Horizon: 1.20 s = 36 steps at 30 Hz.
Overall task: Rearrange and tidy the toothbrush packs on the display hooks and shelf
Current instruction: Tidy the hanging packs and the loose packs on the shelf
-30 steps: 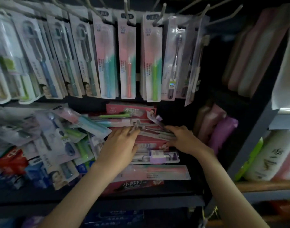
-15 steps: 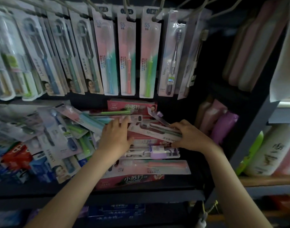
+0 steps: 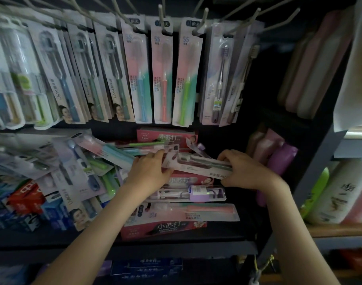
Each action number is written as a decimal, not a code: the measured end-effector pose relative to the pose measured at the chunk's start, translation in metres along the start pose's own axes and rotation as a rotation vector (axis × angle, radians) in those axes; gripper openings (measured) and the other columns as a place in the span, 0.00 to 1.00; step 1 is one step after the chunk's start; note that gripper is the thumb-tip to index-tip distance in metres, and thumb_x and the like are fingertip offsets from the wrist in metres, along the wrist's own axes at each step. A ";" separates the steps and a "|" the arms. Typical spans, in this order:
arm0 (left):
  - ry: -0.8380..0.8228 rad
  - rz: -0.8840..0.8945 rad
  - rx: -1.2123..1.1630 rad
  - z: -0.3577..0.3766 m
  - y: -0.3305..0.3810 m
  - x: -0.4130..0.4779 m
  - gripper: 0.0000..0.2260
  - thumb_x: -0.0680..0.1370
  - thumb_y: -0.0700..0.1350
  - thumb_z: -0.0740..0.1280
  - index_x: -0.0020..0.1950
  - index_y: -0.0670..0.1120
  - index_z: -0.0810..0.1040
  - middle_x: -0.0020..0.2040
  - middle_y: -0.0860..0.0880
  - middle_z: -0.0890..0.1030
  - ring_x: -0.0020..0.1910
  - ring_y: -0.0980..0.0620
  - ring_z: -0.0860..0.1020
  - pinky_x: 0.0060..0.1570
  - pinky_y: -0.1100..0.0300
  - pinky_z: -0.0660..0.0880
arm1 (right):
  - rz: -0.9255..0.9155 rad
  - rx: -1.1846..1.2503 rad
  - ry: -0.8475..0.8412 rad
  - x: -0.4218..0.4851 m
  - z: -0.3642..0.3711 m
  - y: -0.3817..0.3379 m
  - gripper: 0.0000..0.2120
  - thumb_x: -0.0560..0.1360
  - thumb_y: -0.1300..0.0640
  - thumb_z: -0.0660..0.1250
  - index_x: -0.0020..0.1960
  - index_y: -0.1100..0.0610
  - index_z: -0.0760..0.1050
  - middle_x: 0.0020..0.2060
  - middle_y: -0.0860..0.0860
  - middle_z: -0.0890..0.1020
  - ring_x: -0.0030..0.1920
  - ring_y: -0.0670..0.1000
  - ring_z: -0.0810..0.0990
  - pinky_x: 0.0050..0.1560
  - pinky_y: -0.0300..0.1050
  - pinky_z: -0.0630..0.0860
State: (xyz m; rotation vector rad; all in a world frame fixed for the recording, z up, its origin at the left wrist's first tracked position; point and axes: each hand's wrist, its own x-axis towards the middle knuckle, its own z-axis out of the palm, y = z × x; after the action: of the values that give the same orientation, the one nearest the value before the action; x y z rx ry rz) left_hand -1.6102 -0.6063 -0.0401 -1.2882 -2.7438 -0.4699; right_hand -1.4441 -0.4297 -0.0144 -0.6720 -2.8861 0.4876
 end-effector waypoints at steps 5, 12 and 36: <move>-0.003 0.026 -0.221 -0.010 -0.007 0.002 0.27 0.76 0.51 0.67 0.73 0.50 0.63 0.67 0.48 0.72 0.64 0.48 0.72 0.59 0.57 0.69 | -0.038 0.083 -0.050 0.003 0.005 -0.003 0.25 0.68 0.56 0.72 0.62 0.51 0.67 0.55 0.46 0.69 0.56 0.47 0.69 0.55 0.42 0.69; 0.151 0.010 -0.699 -0.022 -0.023 0.002 0.29 0.73 0.41 0.72 0.71 0.48 0.64 0.55 0.54 0.75 0.53 0.56 0.75 0.53 0.61 0.69 | -0.124 0.263 0.005 0.008 0.015 -0.011 0.30 0.70 0.57 0.73 0.68 0.52 0.66 0.59 0.47 0.69 0.60 0.45 0.69 0.56 0.33 0.65; 0.291 -0.322 -1.438 -0.013 -0.011 -0.043 0.06 0.80 0.37 0.61 0.53 0.44 0.77 0.50 0.43 0.82 0.45 0.48 0.83 0.39 0.61 0.81 | 0.043 0.380 0.358 0.066 0.046 -0.007 0.25 0.76 0.55 0.67 0.70 0.61 0.65 0.64 0.61 0.73 0.65 0.59 0.71 0.63 0.47 0.67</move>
State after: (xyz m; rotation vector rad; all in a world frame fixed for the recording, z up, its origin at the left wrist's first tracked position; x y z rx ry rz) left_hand -1.5912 -0.6489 -0.0387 -0.6268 -2.1251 -2.6383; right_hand -1.5148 -0.4188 -0.0510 -0.6770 -2.3618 0.8025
